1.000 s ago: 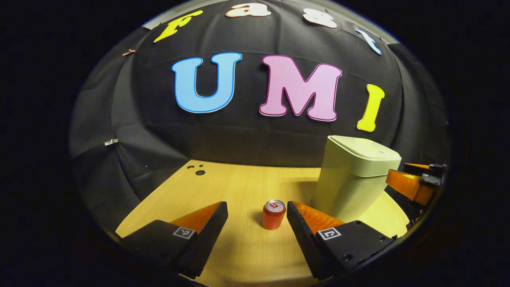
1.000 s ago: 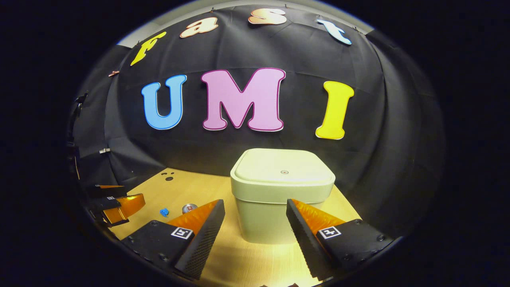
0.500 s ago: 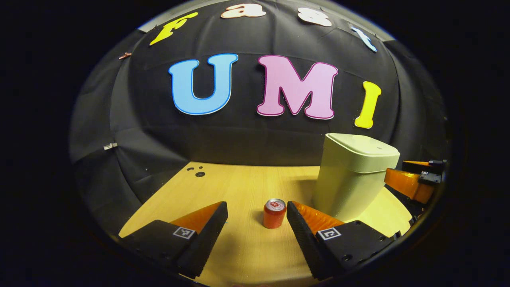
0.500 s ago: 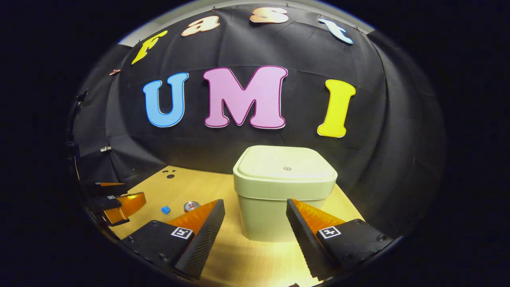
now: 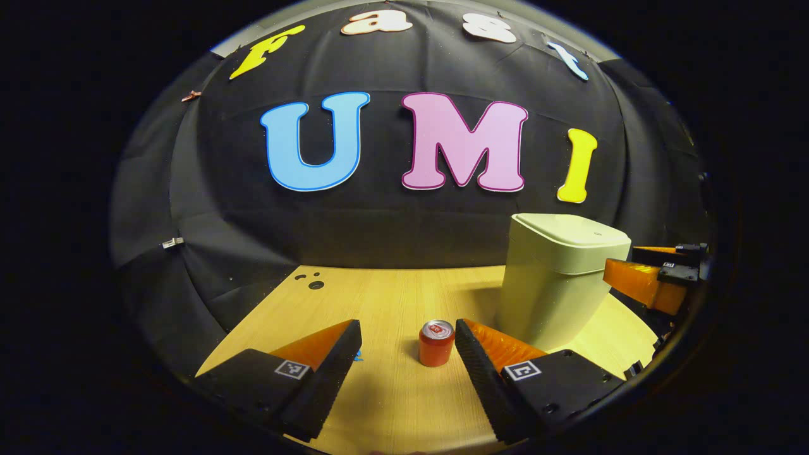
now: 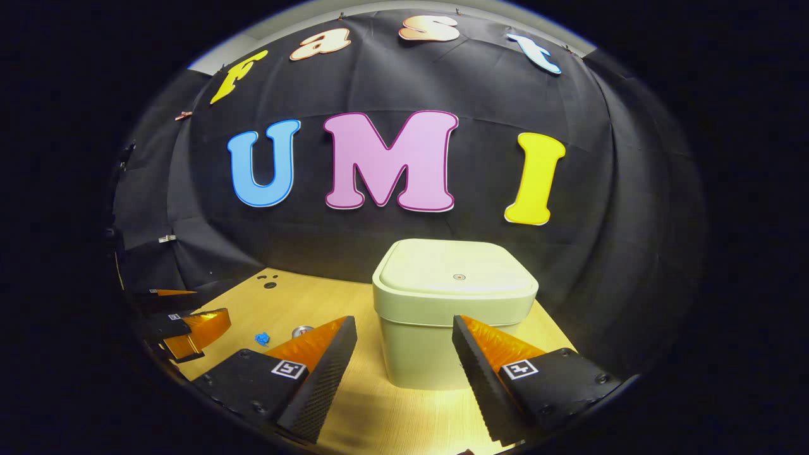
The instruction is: Press the lid of the desktop garbage bin to open it, pick up the crumpled paper on the desktop and throw it into the bin, then pick up the pop can on the desktop and drop it into the bin, and finally close the garbage bin lid.
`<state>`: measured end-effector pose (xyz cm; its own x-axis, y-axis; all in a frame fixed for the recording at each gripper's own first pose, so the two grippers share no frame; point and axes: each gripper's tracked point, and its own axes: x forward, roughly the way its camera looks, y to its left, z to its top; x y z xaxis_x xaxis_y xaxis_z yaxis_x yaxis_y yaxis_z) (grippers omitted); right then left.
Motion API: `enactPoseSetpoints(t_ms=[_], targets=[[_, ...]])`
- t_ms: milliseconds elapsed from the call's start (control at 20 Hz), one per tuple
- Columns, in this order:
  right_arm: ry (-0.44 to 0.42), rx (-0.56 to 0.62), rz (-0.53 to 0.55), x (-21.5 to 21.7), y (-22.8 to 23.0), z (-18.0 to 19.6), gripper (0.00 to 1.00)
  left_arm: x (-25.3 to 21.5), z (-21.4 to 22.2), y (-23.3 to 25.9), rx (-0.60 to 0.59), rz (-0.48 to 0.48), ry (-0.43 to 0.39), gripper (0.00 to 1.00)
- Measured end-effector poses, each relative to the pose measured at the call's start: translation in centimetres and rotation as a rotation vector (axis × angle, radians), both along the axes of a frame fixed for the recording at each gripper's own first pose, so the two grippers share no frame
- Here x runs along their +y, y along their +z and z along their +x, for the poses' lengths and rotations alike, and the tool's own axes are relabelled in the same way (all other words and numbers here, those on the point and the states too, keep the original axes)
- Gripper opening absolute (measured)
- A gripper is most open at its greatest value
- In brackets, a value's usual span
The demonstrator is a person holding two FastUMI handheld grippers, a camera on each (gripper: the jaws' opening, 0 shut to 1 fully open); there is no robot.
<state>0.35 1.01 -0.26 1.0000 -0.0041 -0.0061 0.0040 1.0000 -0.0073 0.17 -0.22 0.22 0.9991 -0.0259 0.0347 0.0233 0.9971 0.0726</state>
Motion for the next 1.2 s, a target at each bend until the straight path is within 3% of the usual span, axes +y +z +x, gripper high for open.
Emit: enactPoseSetpoints(t_ms=[200,250,300,350,500,600,650,850,1100,1150,1200], targets=[[-0.004,0.002,-0.006,-0.3,0.1,0.0,0.9,-0.1,-0.1,0.1,-0.012,-0.021,-0.007,0.96],[-0.009,0.001,-0.012,-0.3,0.1,-0.1,0.76,-0.1,0.0,0.1,-0.012,-0.023,-0.01,0.96],[-0.01,0.003,-0.019,-0.4,0.2,-0.1,0.73,-0.1,0.0,0.0,-0.011,-0.021,-0.012,0.96],[-0.012,0.003,-0.022,-0.4,0.2,-0.1,0.62,-0.2,0.1,0.0,-0.011,-0.017,-0.014,0.96],[-0.003,0.008,-0.032,-0.1,0.2,-0.3,0.57,-0.5,0.1,-0.2,-0.013,-0.012,-0.024,0.96],[0.011,0.011,-0.033,0.0,0.2,-0.3,0.42,-1.0,-0.3,-0.5,-0.015,-0.014,-0.036,0.99],[0.013,0.013,-0.035,0.0,0.2,-0.3,0.25,-1.1,-0.5,-0.5,-0.015,-0.011,-0.037,0.96],[0.024,0.015,-0.034,0.2,0.3,-0.3,0.06,-1.2,-0.5,-0.5,-0.013,-0.009,-0.043,0.96],[0.082,0.027,-0.032,0.7,0.5,-0.3,0.05,-1.2,-0.5,-0.7,-0.012,-0.013,-0.042,0.96],[0.094,0.026,-0.025,0.8,0.6,-0.4,0.1,-1.2,-0.5,-0.6,-0.012,-0.016,-0.044,0.96],[0.103,0.037,-0.023,0.8,0.7,-0.2,0.05,-1.2,-0.6,-0.6,-0.013,-0.018,-0.044,0.96]])
